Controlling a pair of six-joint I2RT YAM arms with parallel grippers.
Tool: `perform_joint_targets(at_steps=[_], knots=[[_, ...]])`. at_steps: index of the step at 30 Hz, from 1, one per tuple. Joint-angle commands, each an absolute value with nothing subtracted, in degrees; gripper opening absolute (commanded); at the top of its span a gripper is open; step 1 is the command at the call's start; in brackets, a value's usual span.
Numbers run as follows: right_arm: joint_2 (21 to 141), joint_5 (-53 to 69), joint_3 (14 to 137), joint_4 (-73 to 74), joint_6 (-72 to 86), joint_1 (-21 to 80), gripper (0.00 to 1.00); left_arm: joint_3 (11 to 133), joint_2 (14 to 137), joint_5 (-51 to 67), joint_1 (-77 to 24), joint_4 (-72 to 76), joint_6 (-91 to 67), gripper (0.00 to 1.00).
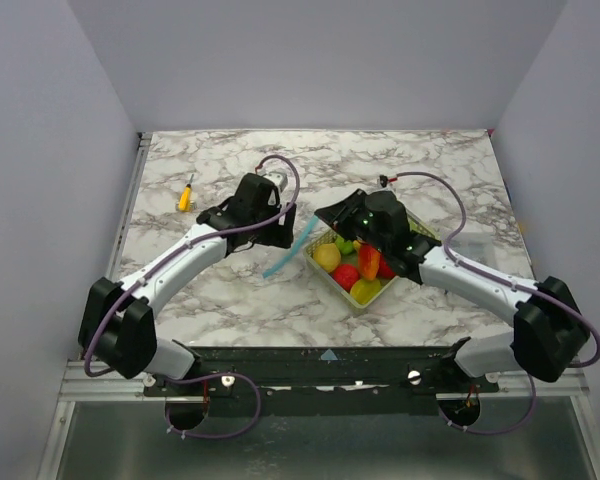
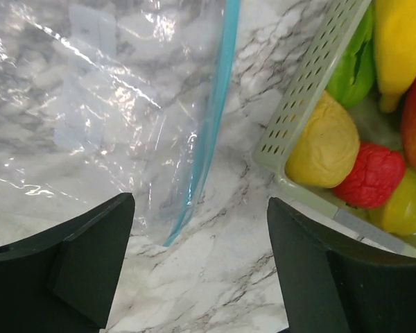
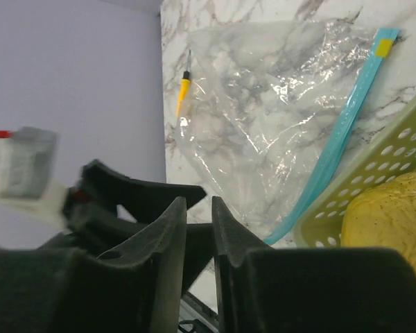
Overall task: Place the food in the zip-top bag and seal the zipper
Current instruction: Pick up the zipper food storage bag at the center of the board.
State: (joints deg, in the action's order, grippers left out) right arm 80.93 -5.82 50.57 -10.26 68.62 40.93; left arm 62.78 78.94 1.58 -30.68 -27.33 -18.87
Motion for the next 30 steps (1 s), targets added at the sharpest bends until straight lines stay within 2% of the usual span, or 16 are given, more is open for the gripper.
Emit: perform_joint_targets(at_steps=[1,4,6,9,20,22,24,25,26,27,30], knots=[[75.11,-11.56,49.74,-7.22,60.45,41.35,0.27,64.74,85.65,-5.55,-32.25,-29.59,-20.28,0.85],[73.64,-11.23,49.72,-6.90,59.15,41.39,0.31,69.74,92.27,-9.41,-32.27,-33.13,-21.09,0.89],[73.20,-10.80,49.42,-7.03,59.06,41.40,0.31,70.99,95.34,-11.50,-32.43,-32.88,-21.56,0.97],[73.01,-10.26,48.92,-7.06,58.82,41.39,0.31,71.40,98.84,-12.50,-32.39,-32.33,-21.89,0.98],[74.69,-9.57,48.93,-8.60,59.12,41.40,0.32,67.74,102.16,-8.17,-32.34,-27.64,-22.40,0.75],[75.23,-8.87,48.80,-8.75,59.15,41.39,0.32,67.05,102.78,-7.06,-31.94,-27.16,-22.73,0.60],[75.65,-8.33,48.53,-8.95,59.23,41.35,0.32,66.82,102.53,-6.44,-31.79,-26.89,-23.19,0.39],[75.82,-8.07,48.35,-9.16,59.25,41.38,0.33,66.54,102.09,-6.32,-31.73,-26.56,-23.25,0.26],[76.06,-7.68,48.26,-9.27,59.29,41.39,0.33,66.35,101.51,-6.64,-31.65,-26.42,-23.54,0.07],[76.29,-7.31,48.25,-9.23,59.24,41.37,0.34,66.45,101.03,-7.01,-31.48,-26.72,-24.13,0.00],[77.24,-6.07,48.26,-9.23,59.36,41.34,0.34,67.19,97.75,-6.74,-31.20,-28.10,-24.09,0.00]])
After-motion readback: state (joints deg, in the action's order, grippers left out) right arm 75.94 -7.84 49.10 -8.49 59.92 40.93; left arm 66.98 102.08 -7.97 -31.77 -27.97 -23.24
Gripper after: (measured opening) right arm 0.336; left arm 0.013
